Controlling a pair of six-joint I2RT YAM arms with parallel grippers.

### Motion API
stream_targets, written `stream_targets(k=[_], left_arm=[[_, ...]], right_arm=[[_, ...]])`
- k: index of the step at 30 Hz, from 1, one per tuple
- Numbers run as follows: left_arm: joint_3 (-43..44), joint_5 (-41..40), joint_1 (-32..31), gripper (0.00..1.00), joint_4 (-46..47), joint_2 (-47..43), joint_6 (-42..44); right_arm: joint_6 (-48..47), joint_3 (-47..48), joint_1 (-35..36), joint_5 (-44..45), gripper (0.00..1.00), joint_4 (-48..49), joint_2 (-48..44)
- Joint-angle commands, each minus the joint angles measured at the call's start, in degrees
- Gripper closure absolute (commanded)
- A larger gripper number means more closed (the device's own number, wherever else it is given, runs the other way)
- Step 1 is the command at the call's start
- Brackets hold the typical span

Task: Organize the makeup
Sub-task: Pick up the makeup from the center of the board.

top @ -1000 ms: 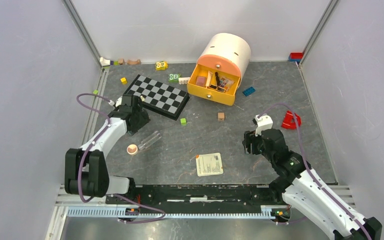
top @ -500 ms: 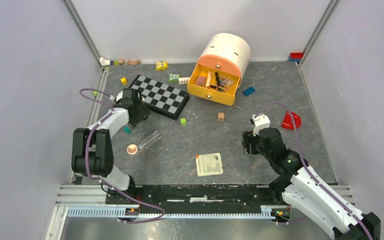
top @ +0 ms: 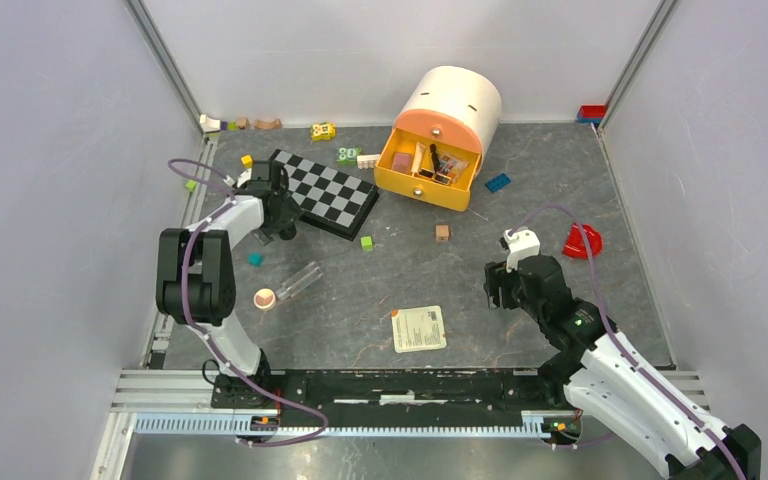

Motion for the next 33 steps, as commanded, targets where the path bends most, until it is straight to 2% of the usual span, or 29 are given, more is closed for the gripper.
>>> stream_targets(k=[1, 5, 9, 17, 27, 33], left_arm=[[2.22, -3.0, 0.16, 0.17, -1.48, 1.52, 2.5], [3.11, -3.19, 0.19, 0.23, -1.39, 3.28, 2.46], [4.06, -3.11, 0.15, 0.32, -1.46, 4.68, 2.52], [3.03, -2.62, 0.13, 0.47, -1.48, 3.28, 2.11], [-4.28, -0.14, -0.88, 0.51, -1.04, -8.31, 0.87], [-7.2, 5.84, -2.46, 0.53, 0.06, -16.25, -0.2]], right_arm=[[-0.55, 1.51, 0.19, 0.54, 0.29, 1.32, -0.28], [-0.56, 1.52, 0.15, 0.4, 0.29, 1.62, -0.01], [-0.66, 1.69, 0.23, 0.43, 0.29, 1.44, 0.07], [-0.77, 1.6, 0.22, 0.65, 0.29, 1.59, 0.14], [-0.77, 1.32, 0.21, 0.29, 0.29, 2.23, 0.45], [-0.83, 1.38, 0.22, -0.53, 0.29, 2.47, 0.62]])
